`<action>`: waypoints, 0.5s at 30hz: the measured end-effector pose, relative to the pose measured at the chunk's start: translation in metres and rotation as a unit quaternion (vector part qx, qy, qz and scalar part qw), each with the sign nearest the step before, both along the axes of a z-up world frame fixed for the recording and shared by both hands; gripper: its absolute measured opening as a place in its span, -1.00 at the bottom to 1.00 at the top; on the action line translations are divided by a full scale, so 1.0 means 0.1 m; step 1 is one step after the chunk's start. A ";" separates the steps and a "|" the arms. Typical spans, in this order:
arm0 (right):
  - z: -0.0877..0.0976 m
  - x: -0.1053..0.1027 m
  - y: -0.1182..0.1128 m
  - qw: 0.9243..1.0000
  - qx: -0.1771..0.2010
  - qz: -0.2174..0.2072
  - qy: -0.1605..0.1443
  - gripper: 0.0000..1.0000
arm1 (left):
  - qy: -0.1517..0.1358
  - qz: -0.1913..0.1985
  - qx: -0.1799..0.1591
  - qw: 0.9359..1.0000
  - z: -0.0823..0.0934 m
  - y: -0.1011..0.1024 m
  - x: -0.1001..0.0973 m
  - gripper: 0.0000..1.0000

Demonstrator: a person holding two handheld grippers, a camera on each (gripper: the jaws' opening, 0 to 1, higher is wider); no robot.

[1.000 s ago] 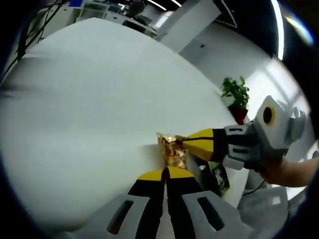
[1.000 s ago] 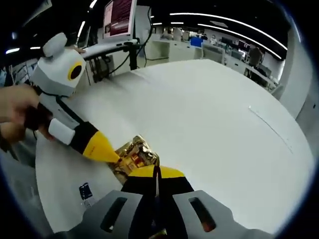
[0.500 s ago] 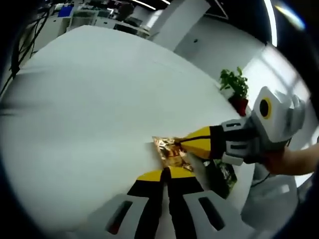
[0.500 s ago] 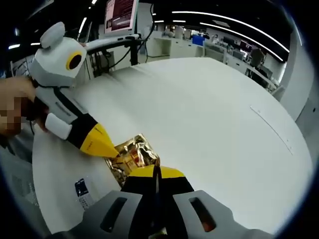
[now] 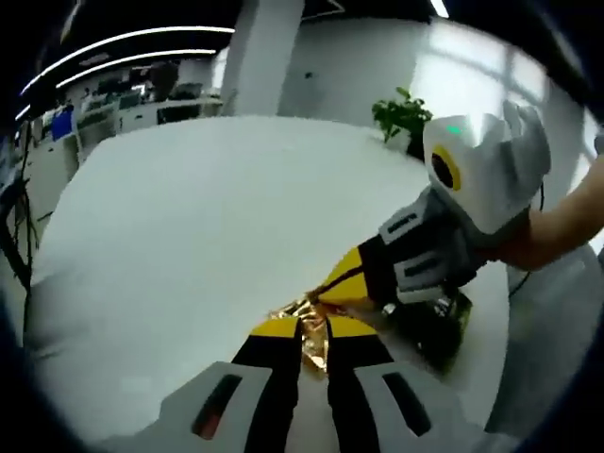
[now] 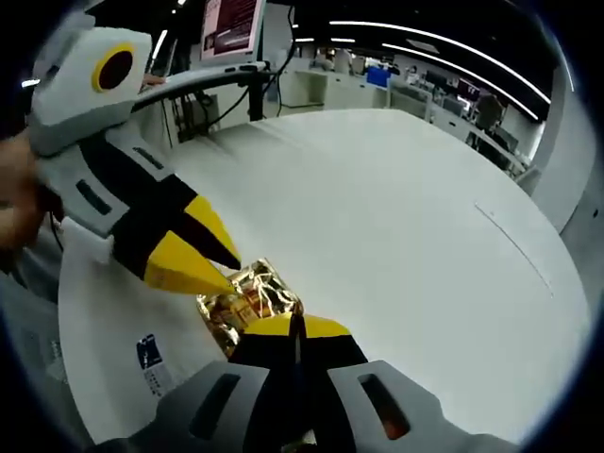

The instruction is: Arrange the skincare products in the storage area until every visible bottle or jar stands upright without overlapping.

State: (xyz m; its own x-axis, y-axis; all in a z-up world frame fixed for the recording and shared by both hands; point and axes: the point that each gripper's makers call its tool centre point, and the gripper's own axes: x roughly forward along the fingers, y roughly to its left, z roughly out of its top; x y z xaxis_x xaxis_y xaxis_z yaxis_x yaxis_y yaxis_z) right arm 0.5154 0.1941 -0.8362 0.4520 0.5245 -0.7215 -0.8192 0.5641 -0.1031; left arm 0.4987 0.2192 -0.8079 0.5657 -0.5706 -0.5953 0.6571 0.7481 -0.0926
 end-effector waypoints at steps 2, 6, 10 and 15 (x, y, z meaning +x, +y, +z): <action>0.00 0.00 0.00 1.000 0.000 0.000 0.000 -0.97 | 0.000 -0.015 0.034 0.999 -0.11 0.00 0.02 -0.80; 0.00 0.00 0.00 1.000 0.001 0.000 0.000 -0.97 | -0.005 -0.016 0.073 0.997 -0.22 0.02 0.04 -0.80; 0.00 0.00 0.00 1.000 -0.002 0.003 -0.001 -0.97 | -0.003 -0.007 0.068 0.998 -0.22 0.00 0.03 -0.79; -0.01 0.01 -0.01 1.000 -0.004 0.002 -0.004 -0.95 | 0.001 -0.008 0.068 0.998 -0.25 0.02 0.05 -0.79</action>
